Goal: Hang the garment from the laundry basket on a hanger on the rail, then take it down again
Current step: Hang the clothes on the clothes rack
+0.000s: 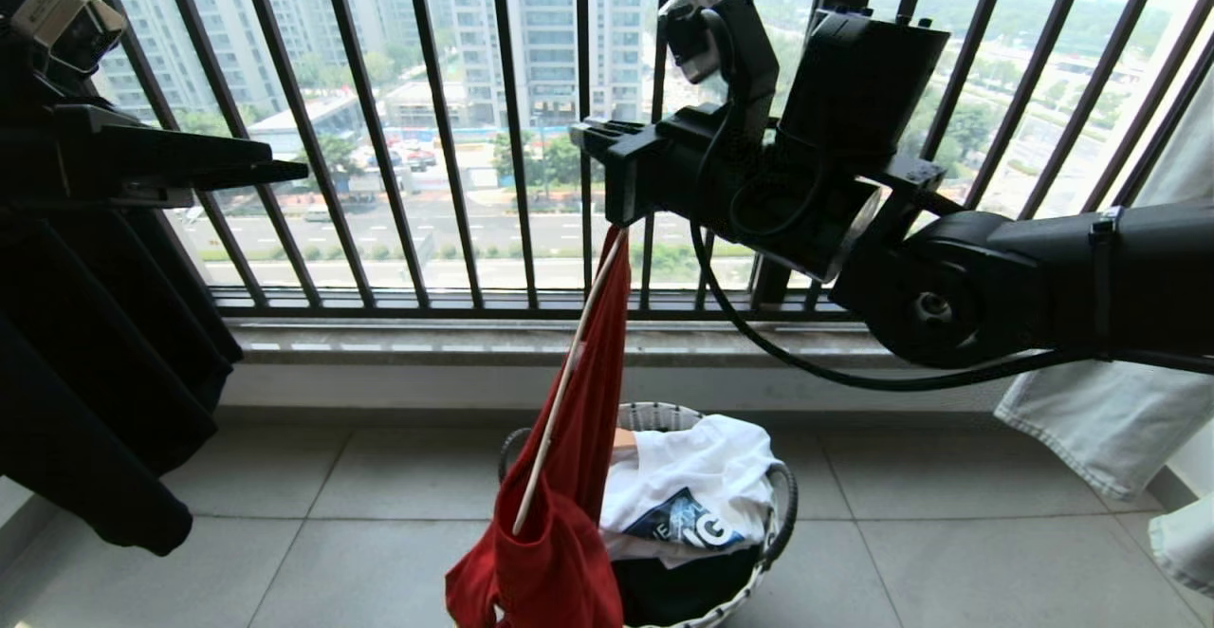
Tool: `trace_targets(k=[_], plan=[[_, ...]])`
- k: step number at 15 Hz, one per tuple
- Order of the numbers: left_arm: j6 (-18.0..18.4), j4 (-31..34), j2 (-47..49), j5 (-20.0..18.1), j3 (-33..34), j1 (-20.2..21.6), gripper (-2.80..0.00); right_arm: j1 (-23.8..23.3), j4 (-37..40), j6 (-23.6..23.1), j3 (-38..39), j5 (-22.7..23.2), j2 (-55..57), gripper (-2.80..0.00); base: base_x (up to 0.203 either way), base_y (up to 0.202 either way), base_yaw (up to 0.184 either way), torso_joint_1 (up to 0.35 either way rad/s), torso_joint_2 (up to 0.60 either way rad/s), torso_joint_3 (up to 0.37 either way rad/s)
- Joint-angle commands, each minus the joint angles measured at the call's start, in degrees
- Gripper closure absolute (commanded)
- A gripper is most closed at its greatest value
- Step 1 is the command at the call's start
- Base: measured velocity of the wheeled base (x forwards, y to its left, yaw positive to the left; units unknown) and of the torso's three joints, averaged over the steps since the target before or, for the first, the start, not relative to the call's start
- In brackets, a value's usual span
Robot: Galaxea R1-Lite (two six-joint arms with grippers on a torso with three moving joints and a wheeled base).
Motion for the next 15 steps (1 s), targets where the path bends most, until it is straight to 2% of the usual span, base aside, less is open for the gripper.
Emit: trace_targets(k=[1,3,4,5,7,9,11,13,15], plan=[[1.15,0.1,0.96,-0.49,1.97,1.01,-2.8,-0.36,4.33,-0.16,-3.62,0.39,-0.31,0.0,0.0,0.0,0.0,0.0,0.0,0.0],[2.24,0.07,1.43,-0.49,1.4,1.59,-2.8,-0.82,10.06,-1.22,-4.7,4.89,-2.3,0.0,0.0,0.0,0.0,0.0,0.0,0.0],[3.13,0.07,1.42,-0.4,1.45,1.89,-2.8,-0.98,12.33,-1.66,-6.6,5.74,-2.61,0.0,0.0,0.0,0.0,0.0,0.0,0.0],[4.5,0.08,1.56,-0.39,1.5,2.16,-2.8,-1.39,15.17,-2.27,-9.55,6.45,-2.72,0.0,0.0,0.0,0.0,0.0,0.0,0.0],[7.96,0.21,1.46,2.02,2.41,2.54,-2.8,-2.19,22.16,-2.71,-17.1,9.02,-2.63,0.0,0.0,0.0,0.0,0.0,0.0,0.0],[12.85,0.19,1.58,3.03,4.52,2.63,-2.8,-3.36,32.17,-3.65,-23.02,17.84,-2.35,0.0,0.0,0.0,0.0,0.0,0.0,0.0],[15.6,0.16,2.39,2.95,4.93,3.57,-2.8,-3.71,32.8,-6.03,-23.45,19.6,-0.38,0.0,0.0,0.0,0.0,0.0,0.0,0.0],[15.82,0.13,3.56,2.59,4.32,4.13,-2.8,-3.89,32.5,-6.26,-23.45,22.28,-0.38,0.0,0.0,0.0,0.0,0.0,0.0,0.0],[17.54,0.07,3.35,2.5,4.93,4.13,-2.8,-3.8,32.49,-7.6,-23.48,23.92,-1.39,0.0,0.0,0.0,0.0,0.0,0.0,0.0]])
